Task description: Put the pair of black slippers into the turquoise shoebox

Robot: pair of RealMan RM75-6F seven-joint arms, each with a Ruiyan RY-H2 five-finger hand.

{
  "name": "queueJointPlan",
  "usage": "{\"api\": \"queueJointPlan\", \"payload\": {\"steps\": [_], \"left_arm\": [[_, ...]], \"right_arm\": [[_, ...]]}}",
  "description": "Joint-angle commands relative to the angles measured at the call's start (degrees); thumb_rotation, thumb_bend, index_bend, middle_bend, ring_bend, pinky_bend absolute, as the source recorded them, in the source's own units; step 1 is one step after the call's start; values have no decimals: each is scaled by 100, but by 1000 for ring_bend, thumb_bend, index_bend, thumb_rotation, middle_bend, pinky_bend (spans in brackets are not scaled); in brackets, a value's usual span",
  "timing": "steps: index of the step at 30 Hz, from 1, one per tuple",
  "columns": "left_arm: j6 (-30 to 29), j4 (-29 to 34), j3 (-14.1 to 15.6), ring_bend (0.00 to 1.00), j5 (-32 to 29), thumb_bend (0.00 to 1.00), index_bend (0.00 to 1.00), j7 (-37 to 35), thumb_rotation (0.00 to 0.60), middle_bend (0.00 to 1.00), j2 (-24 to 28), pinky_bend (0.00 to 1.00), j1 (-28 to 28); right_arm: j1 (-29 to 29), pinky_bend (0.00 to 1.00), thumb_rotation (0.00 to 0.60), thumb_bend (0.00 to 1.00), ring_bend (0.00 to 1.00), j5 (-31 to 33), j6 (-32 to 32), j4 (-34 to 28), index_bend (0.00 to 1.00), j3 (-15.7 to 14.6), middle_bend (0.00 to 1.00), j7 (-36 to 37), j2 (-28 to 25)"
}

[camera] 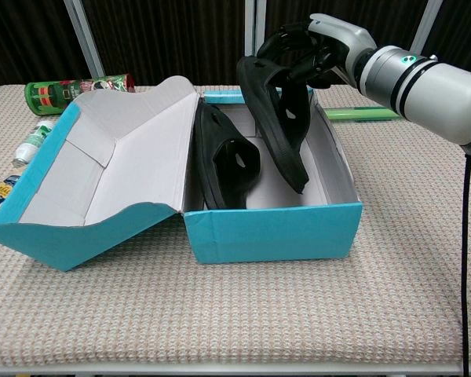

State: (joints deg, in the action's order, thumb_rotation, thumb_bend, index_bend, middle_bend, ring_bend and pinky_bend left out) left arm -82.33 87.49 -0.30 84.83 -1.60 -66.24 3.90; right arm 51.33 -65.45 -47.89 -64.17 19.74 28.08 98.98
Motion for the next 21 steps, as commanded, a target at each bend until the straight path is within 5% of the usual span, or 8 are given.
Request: {"api": "queueJointPlan", "payload": {"steps": [1,18,21], "left_arm": [[2,2,-5,41,-1,29,165,11,600,120,-3,33,6],[103,-22,-13,41,6,28,165,-14,600,120,-19,33,79],[96,-32,-15,41,5,29,165,-26,600,120,-26,33,78]], "right_arm": [[-12,931,600,224,721,-176,-64,269,392,-72,388,118,192],[-248,937,600,225,718,-800,-171,641,384,-503,353,311,408],[-258,929,600,201,684,-832,-17,527,187,-613,231,86,279]]}}
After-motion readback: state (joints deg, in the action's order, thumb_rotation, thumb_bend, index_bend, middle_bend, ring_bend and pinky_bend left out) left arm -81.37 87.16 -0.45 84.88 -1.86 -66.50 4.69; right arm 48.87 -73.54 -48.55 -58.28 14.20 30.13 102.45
